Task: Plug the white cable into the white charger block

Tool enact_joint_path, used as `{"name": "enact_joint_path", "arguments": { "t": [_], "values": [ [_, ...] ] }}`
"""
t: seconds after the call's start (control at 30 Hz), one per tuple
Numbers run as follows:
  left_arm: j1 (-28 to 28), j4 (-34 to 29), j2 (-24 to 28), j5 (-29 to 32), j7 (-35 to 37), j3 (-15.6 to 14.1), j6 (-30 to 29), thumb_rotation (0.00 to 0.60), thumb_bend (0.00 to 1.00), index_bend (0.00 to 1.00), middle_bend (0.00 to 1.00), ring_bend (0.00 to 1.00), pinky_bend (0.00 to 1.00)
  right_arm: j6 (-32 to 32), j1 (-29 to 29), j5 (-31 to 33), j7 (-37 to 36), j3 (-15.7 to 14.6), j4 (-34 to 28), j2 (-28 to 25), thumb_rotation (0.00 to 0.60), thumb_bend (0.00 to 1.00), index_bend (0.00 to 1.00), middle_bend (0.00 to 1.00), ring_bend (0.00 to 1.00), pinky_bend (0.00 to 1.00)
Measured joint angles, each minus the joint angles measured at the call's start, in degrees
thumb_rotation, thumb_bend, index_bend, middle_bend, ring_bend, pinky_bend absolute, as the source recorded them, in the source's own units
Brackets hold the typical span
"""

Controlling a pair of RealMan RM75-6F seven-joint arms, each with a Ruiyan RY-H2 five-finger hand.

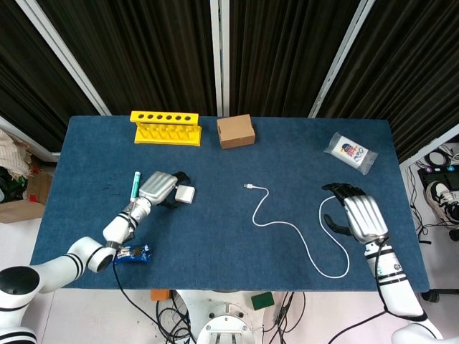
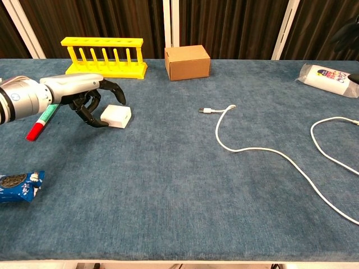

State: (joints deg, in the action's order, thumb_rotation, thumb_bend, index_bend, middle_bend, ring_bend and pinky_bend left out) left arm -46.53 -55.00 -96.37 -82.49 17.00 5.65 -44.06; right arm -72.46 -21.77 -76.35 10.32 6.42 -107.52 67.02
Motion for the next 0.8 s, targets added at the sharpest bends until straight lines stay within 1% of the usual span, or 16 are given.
{"name": "enact_joint_path", "arguments": {
  "t": [0.3, 0.53, 0.67, 0.73, 0.77, 0.8],
  "values": [
    [-0.1, 1.0, -0.3, 0.7, 2.9, -0.2, 0.6, 0.600, 0.22, 0.33, 0.23, 0.69, 0.85, 0.1, 0.5, -0.3, -1.5, 0.1, 0.4, 0.1, 0.600, 0.33, 0.30, 0.29, 0.22, 0.34],
    [-0.1, 1.4, -0.4, 1.0, 5.2, -0.4, 1.2, 0.600, 0.22, 0.35, 0.26, 0.69, 0.85, -0.4, 1.2, -0.6, -1.9, 0.1, 0.3, 0.0, 0.600, 0.33, 0.30, 0.29, 0.22, 0.34],
    [-0.3, 1.5, -0.8, 1.0, 6.8, -0.4, 1.5, 0.600, 0.22, 0.41, 0.33, 0.70, 0.86, -0.5, 1.4, -0.8, -2.0, 0.1, 0.3, 0.1, 0.600, 0.33, 0.30, 0.28, 0.22, 0.34],
    [-0.4, 2.1, -1.3, 1.0, 7.0, -0.3, 1.3, 0.600, 0.22, 0.46, 0.38, 0.71, 0.86, -0.6, 1.5, -0.8, -2.1, 0.1, 0.2, 0.1, 0.600, 0.33, 0.30, 0.28, 0.22, 0.34],
    [-0.3, 2.5, -1.5, 1.1, 7.0, -0.2, 1.1, 0.600, 0.22, 0.50, 0.42, 0.72, 0.87, -0.6, 1.5, -0.9, -2.1, 0.1, 0.2, 0.1, 0.600, 0.33, 0.30, 0.28, 0.22, 0.34],
    [-0.2, 2.7, -1.8, 1.3, 7.1, 0.1, 0.4, 0.600, 0.22, 0.52, 0.45, 0.73, 0.88, -0.6, 1.6, -0.9, -2.1, 0.1, 0.1, 0.0, 0.600, 0.33, 0.30, 0.28, 0.22, 0.34]
  ]
}}
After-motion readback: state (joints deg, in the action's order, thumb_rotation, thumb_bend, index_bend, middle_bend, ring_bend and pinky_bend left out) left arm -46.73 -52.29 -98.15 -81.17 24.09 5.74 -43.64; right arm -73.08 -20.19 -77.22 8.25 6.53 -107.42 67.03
